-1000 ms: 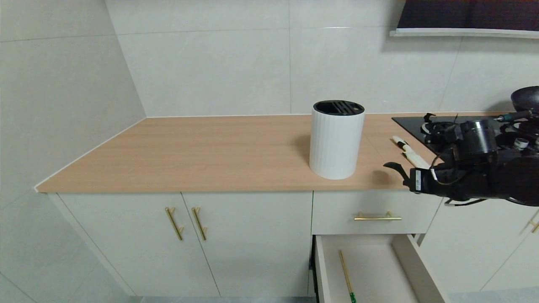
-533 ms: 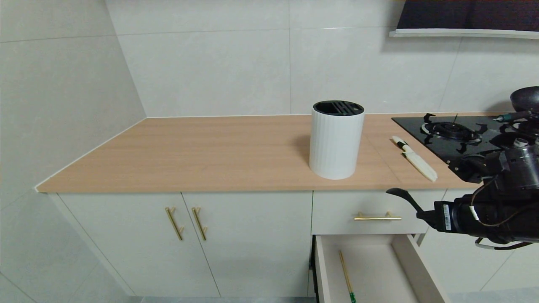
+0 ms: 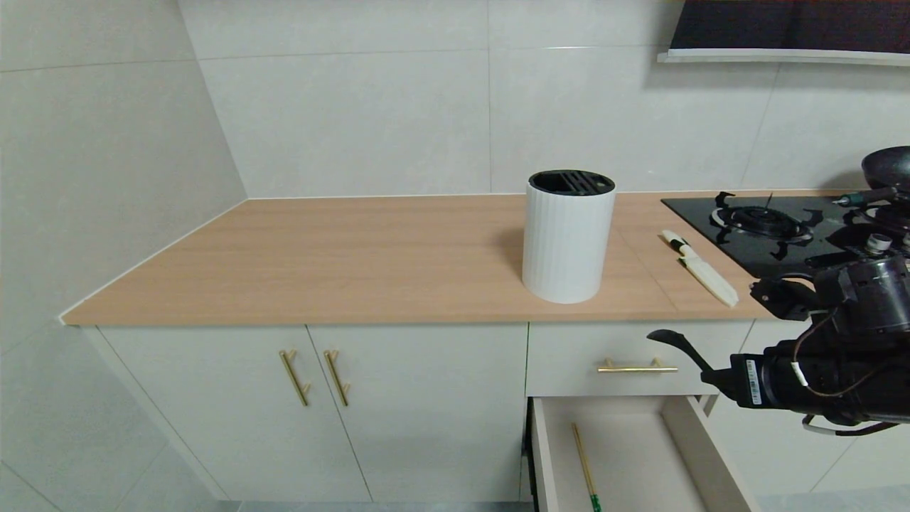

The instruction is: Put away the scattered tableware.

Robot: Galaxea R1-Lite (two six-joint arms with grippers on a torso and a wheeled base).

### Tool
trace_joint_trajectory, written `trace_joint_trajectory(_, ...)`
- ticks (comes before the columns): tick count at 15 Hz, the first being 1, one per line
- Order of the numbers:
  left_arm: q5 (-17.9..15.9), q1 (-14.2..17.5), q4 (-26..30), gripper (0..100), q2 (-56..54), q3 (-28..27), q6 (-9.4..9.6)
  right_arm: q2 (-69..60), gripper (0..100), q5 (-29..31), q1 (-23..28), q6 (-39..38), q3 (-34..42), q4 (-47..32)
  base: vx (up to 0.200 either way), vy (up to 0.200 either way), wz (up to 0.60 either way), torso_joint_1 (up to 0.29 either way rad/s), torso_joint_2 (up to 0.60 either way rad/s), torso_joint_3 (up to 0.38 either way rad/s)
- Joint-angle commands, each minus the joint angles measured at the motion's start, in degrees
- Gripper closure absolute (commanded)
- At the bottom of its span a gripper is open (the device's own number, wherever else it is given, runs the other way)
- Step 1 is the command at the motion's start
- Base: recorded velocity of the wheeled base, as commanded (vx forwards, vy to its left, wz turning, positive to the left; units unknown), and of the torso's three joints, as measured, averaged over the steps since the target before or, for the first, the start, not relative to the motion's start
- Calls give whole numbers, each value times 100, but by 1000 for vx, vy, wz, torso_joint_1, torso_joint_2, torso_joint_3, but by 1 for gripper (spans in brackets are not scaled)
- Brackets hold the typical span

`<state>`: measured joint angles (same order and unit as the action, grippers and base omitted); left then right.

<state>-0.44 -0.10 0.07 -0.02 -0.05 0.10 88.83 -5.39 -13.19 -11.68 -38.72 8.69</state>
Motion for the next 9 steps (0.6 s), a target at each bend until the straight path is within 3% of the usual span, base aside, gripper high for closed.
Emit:
trace_joint_trajectory(1,0,1,-7,0,2,-4,-1,117,100,3,-8,-1,5,1,0,0,0,0,0,0)
trace_joint_trajectory(5,0,1,1,0,2,5,-1,187,100,3,-43,-1,5,10,0,0,0,-21,43,29)
trace_joint_trajectory(9,0,1,-7,0,2,-4,-1,266,100,20,-114,-1,40,27,0,0,0,-179,408,244)
